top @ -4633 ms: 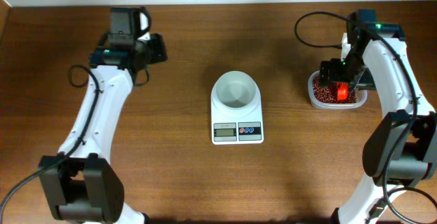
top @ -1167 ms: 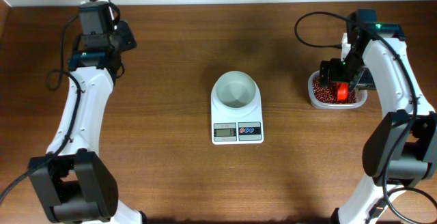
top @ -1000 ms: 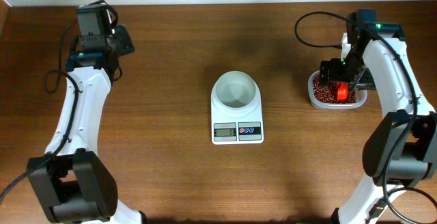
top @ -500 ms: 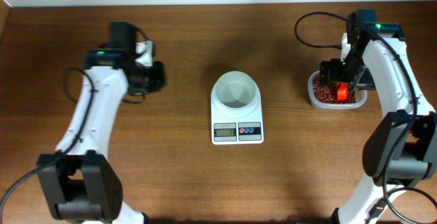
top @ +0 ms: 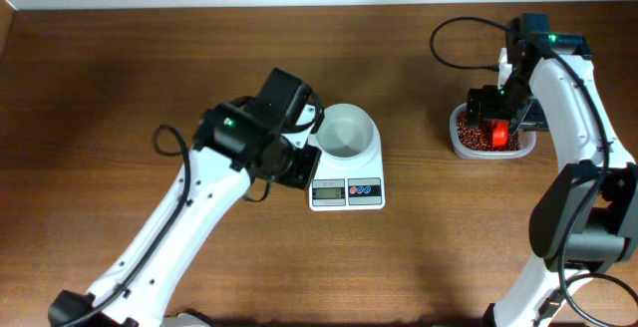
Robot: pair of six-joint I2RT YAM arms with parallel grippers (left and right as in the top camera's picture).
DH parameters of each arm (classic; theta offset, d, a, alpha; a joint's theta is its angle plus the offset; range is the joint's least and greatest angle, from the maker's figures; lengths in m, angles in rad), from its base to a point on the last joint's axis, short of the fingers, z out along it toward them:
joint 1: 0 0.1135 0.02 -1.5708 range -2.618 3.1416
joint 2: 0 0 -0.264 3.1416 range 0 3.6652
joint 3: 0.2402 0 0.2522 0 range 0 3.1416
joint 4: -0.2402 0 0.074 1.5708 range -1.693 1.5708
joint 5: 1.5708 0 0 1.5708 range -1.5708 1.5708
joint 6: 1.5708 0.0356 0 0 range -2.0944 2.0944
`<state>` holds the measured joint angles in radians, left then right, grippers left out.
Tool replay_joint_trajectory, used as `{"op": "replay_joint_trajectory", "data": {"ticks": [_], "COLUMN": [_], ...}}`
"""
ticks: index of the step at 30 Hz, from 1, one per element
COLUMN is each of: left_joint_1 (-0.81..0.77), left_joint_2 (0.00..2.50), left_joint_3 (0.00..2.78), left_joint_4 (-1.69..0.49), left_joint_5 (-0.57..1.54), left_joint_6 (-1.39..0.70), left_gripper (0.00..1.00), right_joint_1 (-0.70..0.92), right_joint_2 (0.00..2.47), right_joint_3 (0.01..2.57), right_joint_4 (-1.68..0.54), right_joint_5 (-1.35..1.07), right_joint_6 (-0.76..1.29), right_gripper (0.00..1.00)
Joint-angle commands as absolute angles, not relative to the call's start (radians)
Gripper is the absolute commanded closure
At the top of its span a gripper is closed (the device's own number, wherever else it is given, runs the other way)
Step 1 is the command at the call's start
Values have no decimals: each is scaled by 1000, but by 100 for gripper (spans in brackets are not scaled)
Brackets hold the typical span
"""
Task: Scoop item into bowl and weigh 50g on scale
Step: 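Move the left gripper in front of the scale display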
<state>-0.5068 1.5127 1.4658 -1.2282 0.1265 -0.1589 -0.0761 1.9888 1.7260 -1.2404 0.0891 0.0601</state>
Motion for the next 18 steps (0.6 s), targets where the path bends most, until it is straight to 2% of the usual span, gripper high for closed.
{"op": "replay_joint_trajectory", "data": {"ticks": [1, 8, 11, 12, 15, 17, 18], "left_joint_1": [-573, -617, -617, -617, -620, -620, -620], "left_joint_2": [1531, 1539, 1539, 1539, 1539, 1539, 1539], "left_joint_3": [1392, 1205, 1150, 1134, 1093, 1094, 1095], "left_joint_4": [-1171, -1009, -941, -923, -889, -886, -889], "left_joint_5": [56, 0, -1, -1, 0, 1, 3], "left_joint_6": [-113, -115, -115, -115, -115, -115, -115], "left_gripper": [100, 100, 96, 93, 76, 55, 52], "right_joint_1": [-80, -80, -80, -80, -80, -80, -80], "right_joint_2": [1983, 1983, 1983, 1983, 1983, 1983, 1983], "right_joint_3": [1737, 1737, 1737, 1737, 1737, 1737, 1737], "right_joint_4": [-1240, -1240, -1240, -1240, -1240, -1240, -1240], "right_joint_5": [91, 91, 91, 91, 91, 91, 91], "right_joint_6": [64, 64, 64, 64, 64, 64, 64], "right_gripper": [1, 1, 1, 1, 1, 1, 1]}}
